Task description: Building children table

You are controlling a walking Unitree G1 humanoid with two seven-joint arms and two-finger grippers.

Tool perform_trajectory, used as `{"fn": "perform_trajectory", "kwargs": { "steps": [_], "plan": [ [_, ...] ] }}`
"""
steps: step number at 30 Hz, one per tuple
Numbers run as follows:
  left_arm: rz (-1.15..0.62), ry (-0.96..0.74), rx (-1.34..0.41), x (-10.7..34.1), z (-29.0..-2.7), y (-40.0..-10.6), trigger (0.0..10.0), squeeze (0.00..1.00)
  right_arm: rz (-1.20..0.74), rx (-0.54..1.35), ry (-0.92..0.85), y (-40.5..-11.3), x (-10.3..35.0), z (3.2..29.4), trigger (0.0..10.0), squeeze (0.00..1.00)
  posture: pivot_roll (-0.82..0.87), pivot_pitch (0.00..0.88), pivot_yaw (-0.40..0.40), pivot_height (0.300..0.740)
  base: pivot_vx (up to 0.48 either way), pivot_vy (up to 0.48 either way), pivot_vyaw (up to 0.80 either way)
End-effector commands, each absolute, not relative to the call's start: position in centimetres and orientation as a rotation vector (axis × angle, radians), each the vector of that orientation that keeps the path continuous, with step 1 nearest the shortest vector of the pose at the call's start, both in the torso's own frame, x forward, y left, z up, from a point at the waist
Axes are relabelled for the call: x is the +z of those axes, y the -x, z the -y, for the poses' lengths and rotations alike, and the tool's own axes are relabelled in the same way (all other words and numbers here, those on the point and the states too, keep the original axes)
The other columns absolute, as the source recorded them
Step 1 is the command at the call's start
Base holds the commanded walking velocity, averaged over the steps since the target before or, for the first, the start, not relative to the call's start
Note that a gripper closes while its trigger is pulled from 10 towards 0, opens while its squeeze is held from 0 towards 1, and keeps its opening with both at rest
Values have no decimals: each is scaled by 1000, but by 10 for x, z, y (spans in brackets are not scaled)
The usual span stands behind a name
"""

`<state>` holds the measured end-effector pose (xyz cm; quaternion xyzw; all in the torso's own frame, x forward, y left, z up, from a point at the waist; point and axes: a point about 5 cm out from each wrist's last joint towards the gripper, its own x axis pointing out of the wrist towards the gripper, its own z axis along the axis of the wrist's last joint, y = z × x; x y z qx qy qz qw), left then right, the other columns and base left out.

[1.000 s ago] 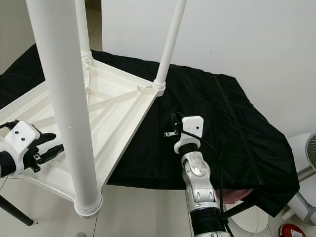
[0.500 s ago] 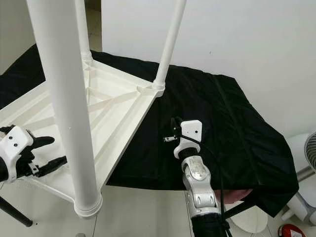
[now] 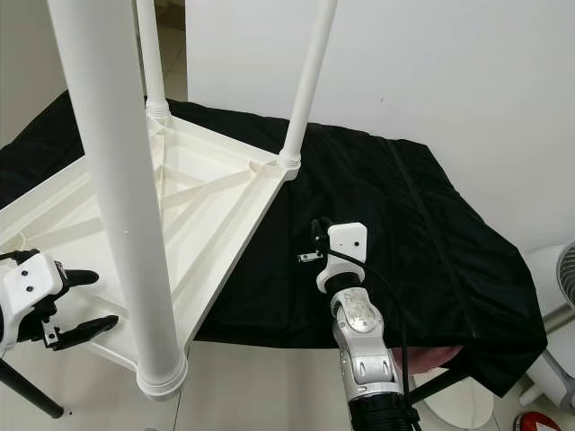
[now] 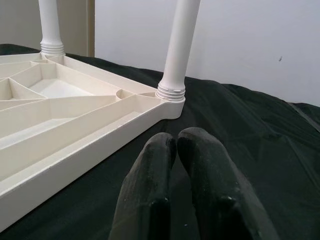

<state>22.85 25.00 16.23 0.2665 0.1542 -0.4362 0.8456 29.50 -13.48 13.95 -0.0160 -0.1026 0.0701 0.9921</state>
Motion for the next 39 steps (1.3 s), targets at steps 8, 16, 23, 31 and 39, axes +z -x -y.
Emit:
{"fn": "perform_trajectory", "kwargs": {
  "steps": [8, 16, 23, 31, 39],
  "plan": [
    [-360, -624, -988, 153, -246, -230, 10000, 0, 186, 119, 41, -295, 137, 140, 10000, 0, 99, 0, -124, 740, 0, 0, 0],
    [-341, -681, -1021, 137, -228, -246, 10000, 0, 194, 112, 49, -297, 141, 142, 10000, 0, 71, 0, -124, 740, 0, 0, 0],
    [-314, -700, -1044, 130, -212, -257, 10000, 0, 193, 108, 48, -296, 142, 142, 10000, 0, 55, 0, -123, 740, 0, 0, 0],
    [-285, -720, -1059, 122, -197, -272, 10000, 0, 190, 105, 46, -295, 142, 141, 10000, 0, 44, 0, -116, 740, 0, 0, 0],
    [-189, -716, -1023, 125, -167, -299, 10000, 0, 195, 82, 28, -297, 144, 141, 10000, 0, 33, 0, -101, 740, 0, 0, 0]
  ]
}}
